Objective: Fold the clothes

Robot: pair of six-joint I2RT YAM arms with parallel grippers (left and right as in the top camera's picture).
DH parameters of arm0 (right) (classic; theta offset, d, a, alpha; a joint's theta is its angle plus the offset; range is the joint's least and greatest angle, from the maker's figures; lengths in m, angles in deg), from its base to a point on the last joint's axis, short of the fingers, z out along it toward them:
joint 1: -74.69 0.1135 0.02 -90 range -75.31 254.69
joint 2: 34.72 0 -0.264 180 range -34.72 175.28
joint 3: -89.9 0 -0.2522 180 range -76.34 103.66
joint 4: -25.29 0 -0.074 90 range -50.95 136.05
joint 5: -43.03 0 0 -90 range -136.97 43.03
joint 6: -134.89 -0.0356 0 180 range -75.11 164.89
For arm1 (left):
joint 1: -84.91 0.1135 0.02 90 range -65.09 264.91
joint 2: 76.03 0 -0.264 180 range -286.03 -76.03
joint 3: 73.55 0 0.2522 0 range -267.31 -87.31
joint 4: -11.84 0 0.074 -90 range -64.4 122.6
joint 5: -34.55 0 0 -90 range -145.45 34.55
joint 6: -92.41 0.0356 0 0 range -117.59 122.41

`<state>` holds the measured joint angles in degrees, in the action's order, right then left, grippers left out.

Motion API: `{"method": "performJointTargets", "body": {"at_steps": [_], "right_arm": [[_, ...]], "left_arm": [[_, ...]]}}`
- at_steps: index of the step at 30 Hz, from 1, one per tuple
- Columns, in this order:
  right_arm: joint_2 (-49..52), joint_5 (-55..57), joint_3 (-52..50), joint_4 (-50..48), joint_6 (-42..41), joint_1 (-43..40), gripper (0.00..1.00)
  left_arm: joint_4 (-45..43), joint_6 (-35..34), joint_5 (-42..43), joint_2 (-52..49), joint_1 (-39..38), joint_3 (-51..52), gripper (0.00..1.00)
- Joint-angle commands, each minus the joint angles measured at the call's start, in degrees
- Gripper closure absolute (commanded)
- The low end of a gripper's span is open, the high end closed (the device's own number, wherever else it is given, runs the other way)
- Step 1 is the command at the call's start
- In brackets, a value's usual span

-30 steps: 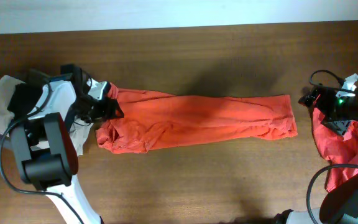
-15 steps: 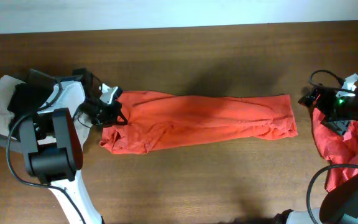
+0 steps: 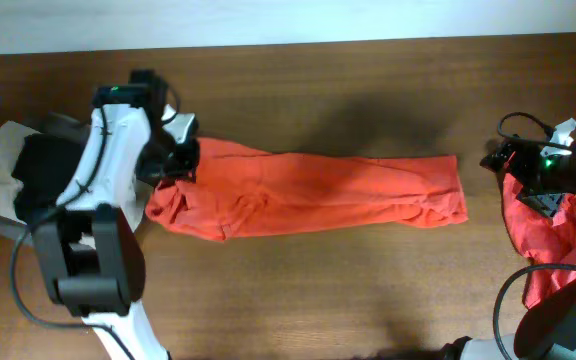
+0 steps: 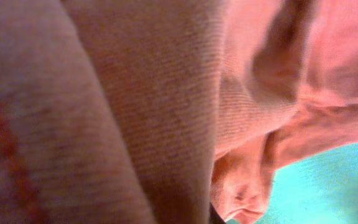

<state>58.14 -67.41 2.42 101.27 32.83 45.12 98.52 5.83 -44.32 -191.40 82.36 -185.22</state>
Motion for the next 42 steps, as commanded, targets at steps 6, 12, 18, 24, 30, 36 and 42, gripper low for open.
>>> {"method": "performJointTargets", "body": {"at_steps": [6, 12, 18, 24, 30, 36, 42], "right_arm": [[-0.7, -0.4, 0.7, 0.0, -0.3, 0.3, 0.01], [-0.7, -0.6, 0.7, 0.4, -0.3, 0.3, 0.01], [-0.7, -0.9, 0.7, 1.0, -0.3, 0.3, 0.01], [-0.7, -1.9, 0.7, 0.9, -0.3, 0.3, 0.01], [-0.7, -1.9, 0.7, 1.0, -0.3, 0.3, 0.01], [-0.7, -2.1, 0.7, 1.0, -0.3, 0.3, 0.01], [-0.7, -3.1, 0.7, 1.1, -0.3, 0.3, 0.01]], "left_arm": [[1.9, -14.3, -19.1, 3.4, -15.2, -3.3, 0.99], [-0.7, -19.3, -23.0, 3.3, -23.6, -3.3, 0.99], [-6.3, -26.5, -22.9, 0.8, -30.4, -3.2, 0.99], [-13.8, -29.5, -19.7, -3.0, -35.1, -3.2, 0.99], [-18.0, -30.8, -18.6, -6.2, -39.1, -3.2, 0.96], [-21.1, -29.6, -18.4, -7.3, -42.6, -3.3, 0.54], [-22.8, -26.4, -18.4, -7.3, -45.0, -4.0, 0.13]]}}
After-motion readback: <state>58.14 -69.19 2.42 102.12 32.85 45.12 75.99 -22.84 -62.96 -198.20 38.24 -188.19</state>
